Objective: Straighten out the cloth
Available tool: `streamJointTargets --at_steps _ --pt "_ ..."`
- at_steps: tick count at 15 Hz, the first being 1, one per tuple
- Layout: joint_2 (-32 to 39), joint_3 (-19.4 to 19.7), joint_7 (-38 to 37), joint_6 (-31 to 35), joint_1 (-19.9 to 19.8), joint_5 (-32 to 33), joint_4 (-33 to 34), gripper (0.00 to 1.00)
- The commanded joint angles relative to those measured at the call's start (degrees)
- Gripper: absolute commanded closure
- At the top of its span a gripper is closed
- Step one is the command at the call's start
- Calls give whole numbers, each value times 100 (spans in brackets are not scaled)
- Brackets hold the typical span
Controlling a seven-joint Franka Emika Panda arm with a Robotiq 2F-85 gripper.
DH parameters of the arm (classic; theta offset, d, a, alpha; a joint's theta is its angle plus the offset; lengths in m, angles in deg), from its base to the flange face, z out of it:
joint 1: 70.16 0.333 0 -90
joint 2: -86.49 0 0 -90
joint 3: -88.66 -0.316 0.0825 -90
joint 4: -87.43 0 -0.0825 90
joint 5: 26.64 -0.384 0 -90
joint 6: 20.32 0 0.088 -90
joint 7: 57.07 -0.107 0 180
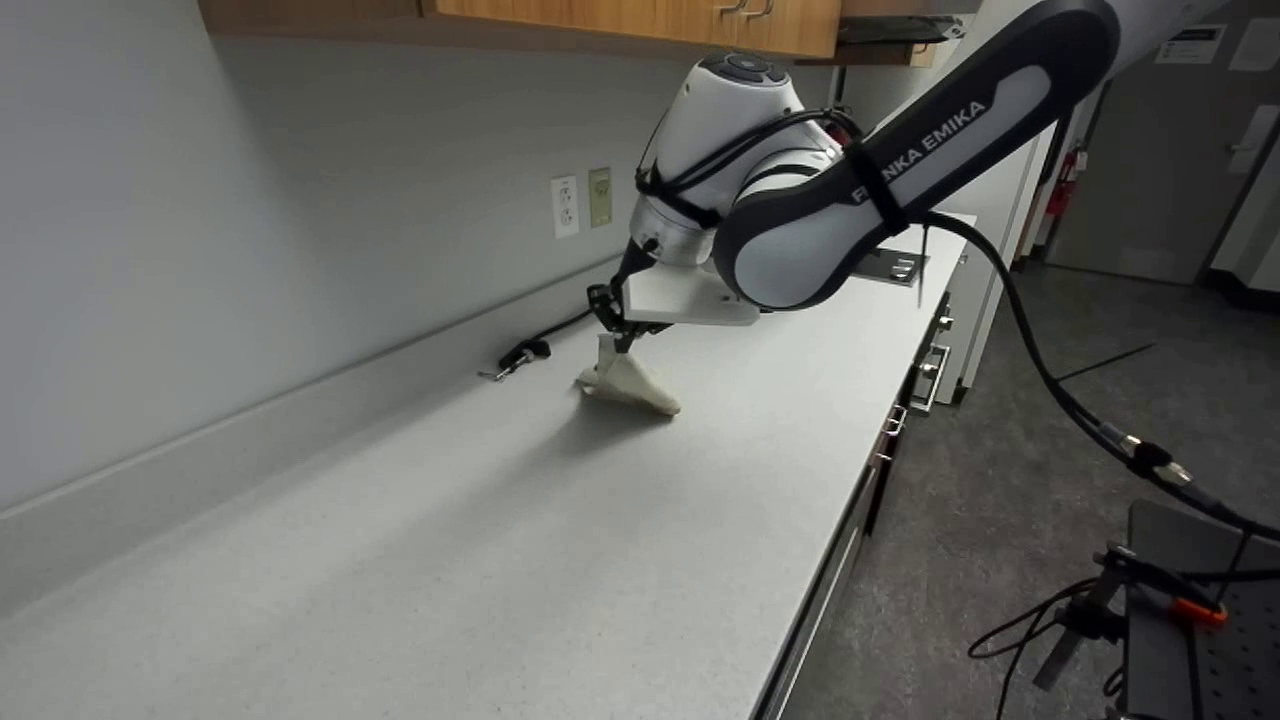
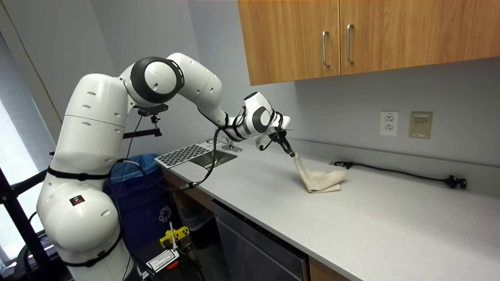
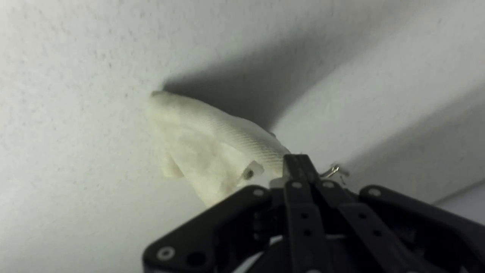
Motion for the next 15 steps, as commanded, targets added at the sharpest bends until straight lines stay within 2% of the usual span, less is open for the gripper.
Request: streamJointTargets --at_steps 1,3,4,8,9,10,13,15 --pt "-494 -912 1384 -293 -574 -1026 -710 100" --pt "-602 -1254 2109 -625 -788 -1609 -917 100" --pt "-643 -1292 2370 -842 -811 -1790 -1004 100" --pt "-788 -1178 3039 -1743 -787 -2152 -1253 100" --pt "-799 -1123 3128 -1989 -771 -2136 -1266 88" --pt "-797 -1065 3191 -2199 -758 -2091 -1261 73" --pt "-778 -918 3277 -2722 -766 -1988 -1184 52" --pt "-755 -791 3237 -2822 -726 -1834 -1119 37"
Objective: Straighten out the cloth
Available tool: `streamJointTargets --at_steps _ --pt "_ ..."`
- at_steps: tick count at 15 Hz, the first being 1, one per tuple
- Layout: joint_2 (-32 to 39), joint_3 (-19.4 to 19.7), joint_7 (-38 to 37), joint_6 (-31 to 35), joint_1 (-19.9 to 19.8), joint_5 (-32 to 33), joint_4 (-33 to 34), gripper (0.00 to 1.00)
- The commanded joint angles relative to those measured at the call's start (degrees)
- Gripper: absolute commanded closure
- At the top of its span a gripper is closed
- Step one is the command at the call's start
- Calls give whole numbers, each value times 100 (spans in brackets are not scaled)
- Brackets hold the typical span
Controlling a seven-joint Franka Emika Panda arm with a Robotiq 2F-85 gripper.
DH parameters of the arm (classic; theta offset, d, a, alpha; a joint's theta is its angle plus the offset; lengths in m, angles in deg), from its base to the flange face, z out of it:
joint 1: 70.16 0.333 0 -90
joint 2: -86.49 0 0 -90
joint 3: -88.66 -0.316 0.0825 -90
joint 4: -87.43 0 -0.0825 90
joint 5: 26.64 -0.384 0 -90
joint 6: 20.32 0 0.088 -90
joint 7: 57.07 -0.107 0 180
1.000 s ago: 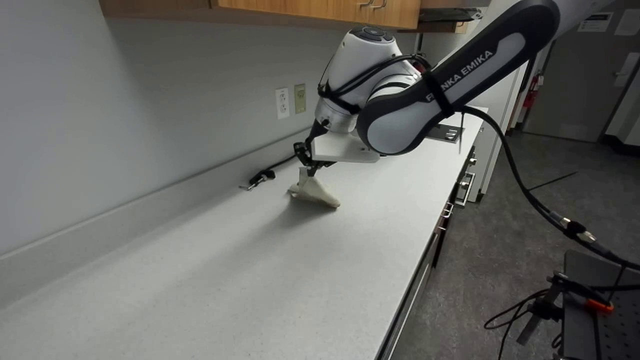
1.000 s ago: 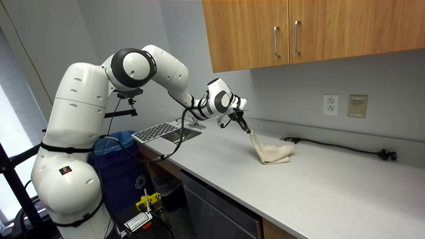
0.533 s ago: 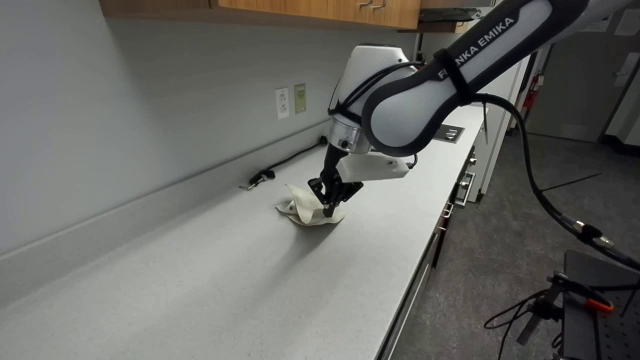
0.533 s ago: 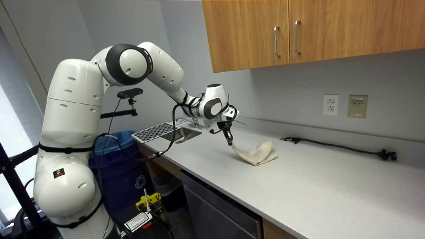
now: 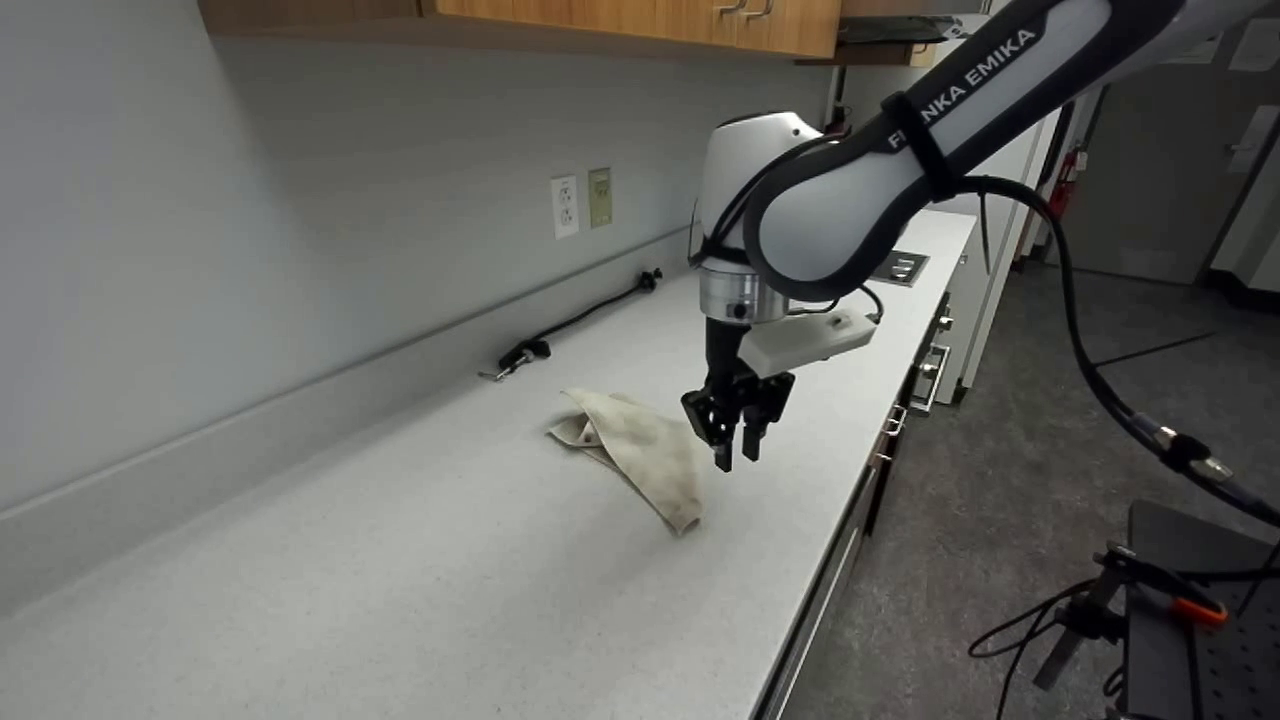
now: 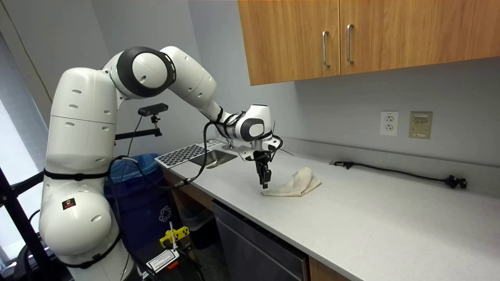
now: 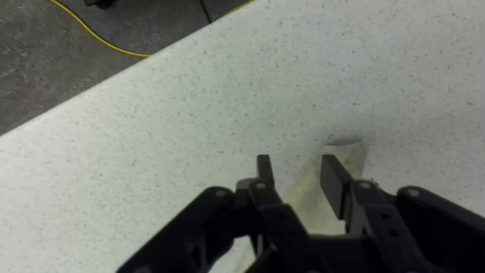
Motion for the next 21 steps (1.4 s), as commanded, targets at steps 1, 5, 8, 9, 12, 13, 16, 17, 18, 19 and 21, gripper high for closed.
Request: streamJointTargets --at_steps 1,5,8,9,12,13,16,17,18,19,21 --pt "-94 202 72 -136 33 255 47 28" --pt "154 370 -98 186 81 600 391 1" --pt "388 465 -218 431 147 819 708 0" --pt "500 509 -288 509 193 909 835 0" --pt "841 646 -508 739 361 1142 1211 0" --pt "985 723 -600 844 450 1269 1361 0" --pt "1407 978 -878 1097 711 1593 1825 0" --pt "1564 1071 -972 1148 791 1686 2023 0" --pt "1691 1136 -1055 1150 849 1736 2205 0" --pt "1836 1209 -1136 1164 906 1783 2418 0" --pt "2102 1305 -1272 1131 976 1826 2827 0"
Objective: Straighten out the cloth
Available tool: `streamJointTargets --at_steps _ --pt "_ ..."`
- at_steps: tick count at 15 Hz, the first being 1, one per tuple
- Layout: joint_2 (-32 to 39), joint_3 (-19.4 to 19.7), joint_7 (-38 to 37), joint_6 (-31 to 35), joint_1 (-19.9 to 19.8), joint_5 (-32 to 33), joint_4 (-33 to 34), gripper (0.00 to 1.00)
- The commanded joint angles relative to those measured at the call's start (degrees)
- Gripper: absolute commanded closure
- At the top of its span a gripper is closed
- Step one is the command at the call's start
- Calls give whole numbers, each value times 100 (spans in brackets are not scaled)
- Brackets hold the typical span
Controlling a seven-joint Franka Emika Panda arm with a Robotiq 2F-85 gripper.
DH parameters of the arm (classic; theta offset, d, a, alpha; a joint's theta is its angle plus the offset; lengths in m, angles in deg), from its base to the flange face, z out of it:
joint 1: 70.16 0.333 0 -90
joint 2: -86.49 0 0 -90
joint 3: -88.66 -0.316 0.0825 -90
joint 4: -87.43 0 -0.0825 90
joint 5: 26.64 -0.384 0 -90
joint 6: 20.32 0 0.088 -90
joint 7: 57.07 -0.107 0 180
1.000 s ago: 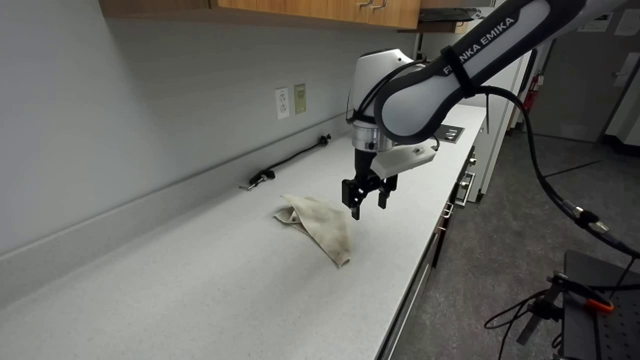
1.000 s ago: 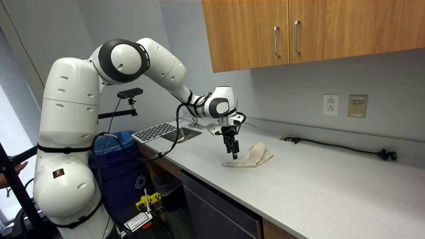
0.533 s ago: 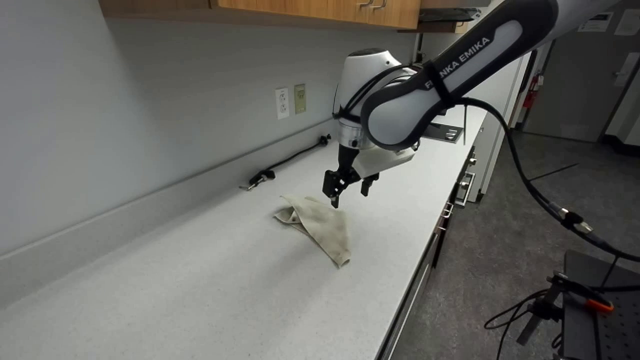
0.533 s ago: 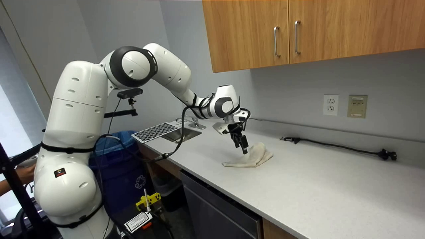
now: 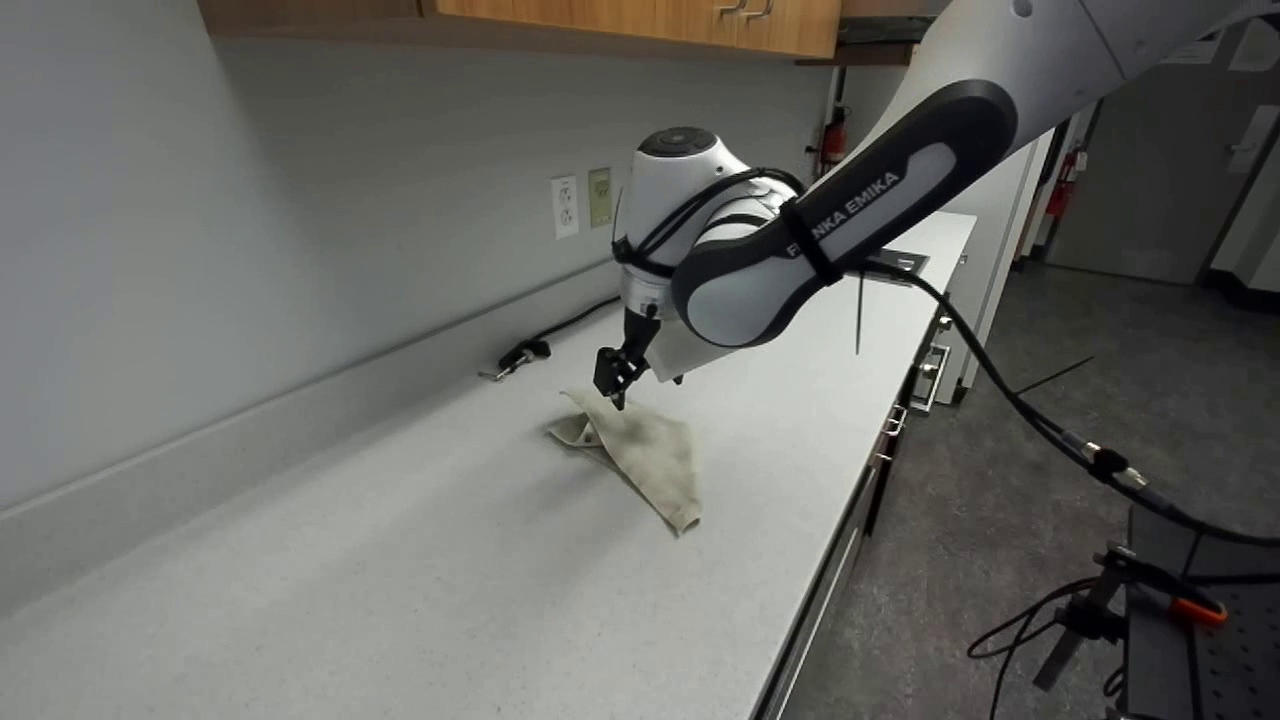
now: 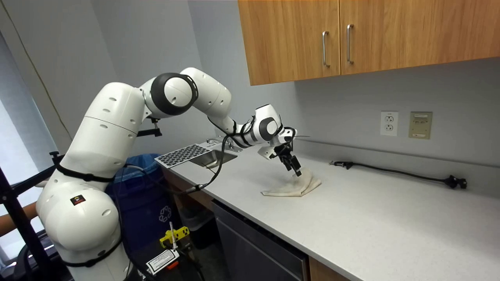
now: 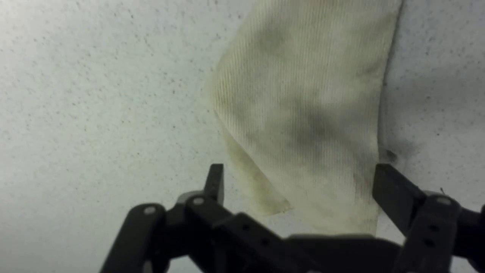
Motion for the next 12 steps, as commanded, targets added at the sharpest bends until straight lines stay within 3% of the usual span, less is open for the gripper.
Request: streamJointTargets --at_steps 1,12 --pt "654 259 -342 -5 185 146 985 0" --pt "1946 266 -367 -46 74 -82 2603 3"
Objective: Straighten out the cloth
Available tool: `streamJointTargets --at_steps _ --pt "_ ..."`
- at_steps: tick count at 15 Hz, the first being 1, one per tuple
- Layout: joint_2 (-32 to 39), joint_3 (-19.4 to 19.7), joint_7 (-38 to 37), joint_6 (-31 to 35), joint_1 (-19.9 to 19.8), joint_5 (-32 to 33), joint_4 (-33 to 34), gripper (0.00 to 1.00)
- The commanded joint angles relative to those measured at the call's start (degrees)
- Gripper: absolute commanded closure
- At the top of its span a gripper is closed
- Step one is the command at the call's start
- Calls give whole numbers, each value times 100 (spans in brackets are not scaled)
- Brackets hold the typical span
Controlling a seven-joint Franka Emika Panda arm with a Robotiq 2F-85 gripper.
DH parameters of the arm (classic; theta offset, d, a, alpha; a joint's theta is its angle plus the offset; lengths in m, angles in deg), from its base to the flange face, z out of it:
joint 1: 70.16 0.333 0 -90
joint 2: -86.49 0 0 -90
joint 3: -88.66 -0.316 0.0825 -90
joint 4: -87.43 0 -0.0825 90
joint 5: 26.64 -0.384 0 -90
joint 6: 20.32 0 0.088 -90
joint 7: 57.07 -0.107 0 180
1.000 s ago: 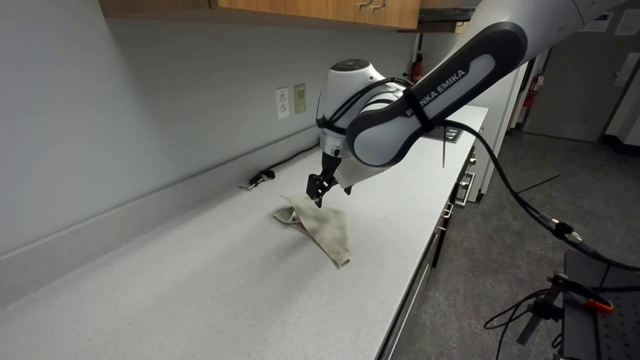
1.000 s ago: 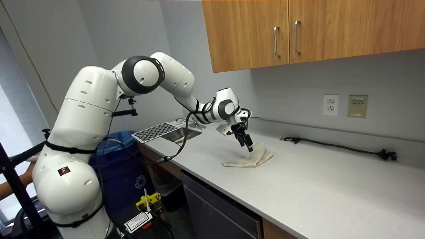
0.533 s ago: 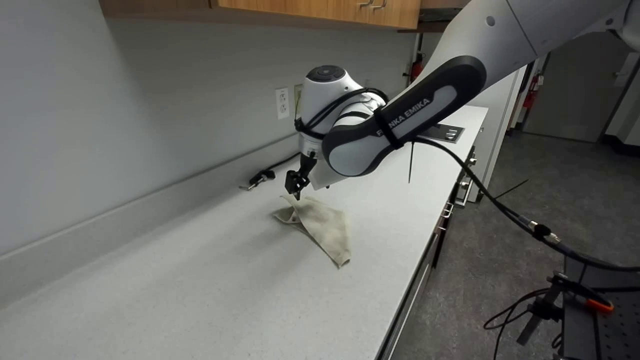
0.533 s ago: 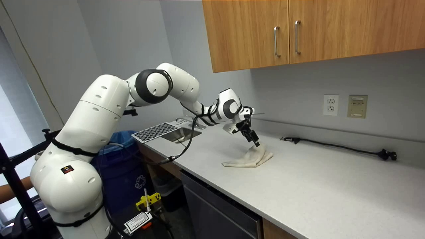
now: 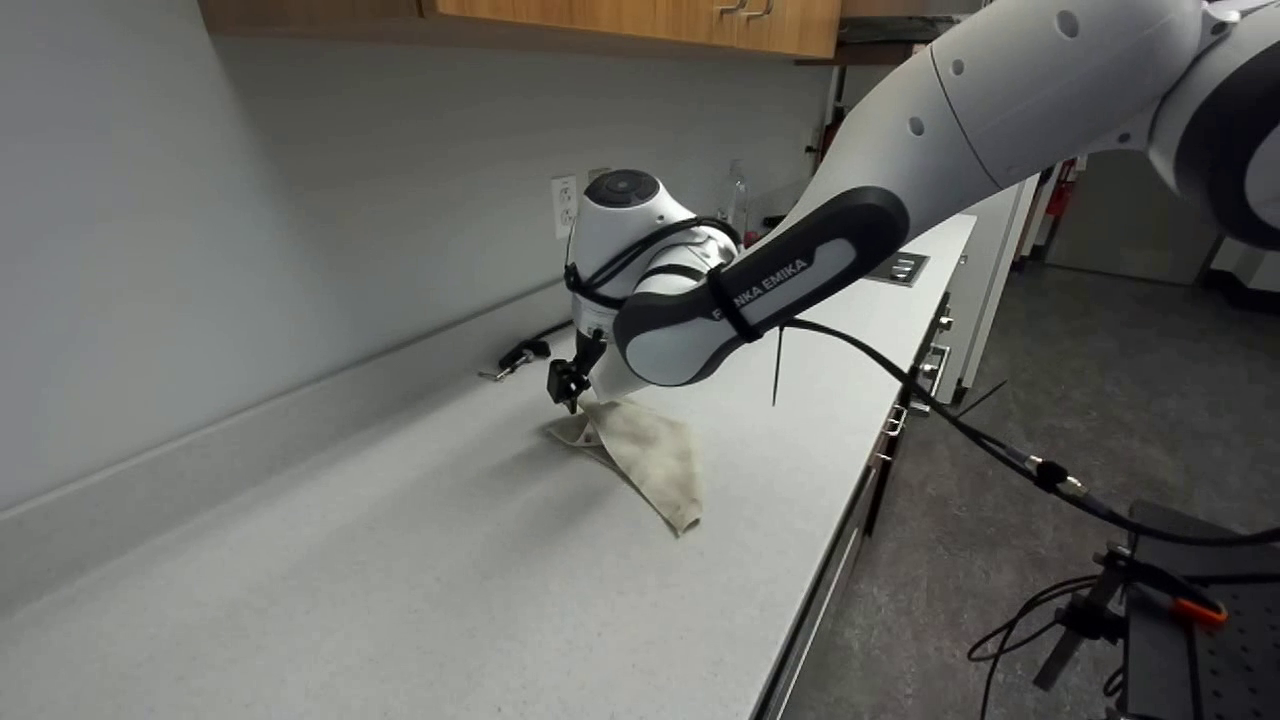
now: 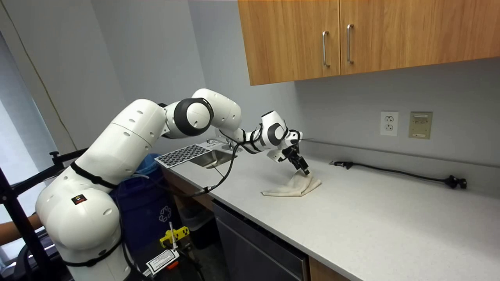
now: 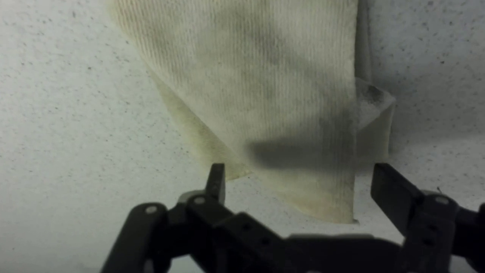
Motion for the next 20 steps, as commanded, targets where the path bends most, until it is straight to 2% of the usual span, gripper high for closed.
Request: streamJointTargets --at_steps 1,4,7,9,16,20 --pt "544 100 -47 -47 -18 -70 787 3" --pt "703 241 -52 14 27 25 1031 7" --pt "757 376 -98 16 63 72 1180 19" --pt "772 386 -85 11 35 43 1247 47" --pt "798 414 -179 -60 -3 -14 1225 100" --pt "657 607 -247 81 51 124 1001 100"
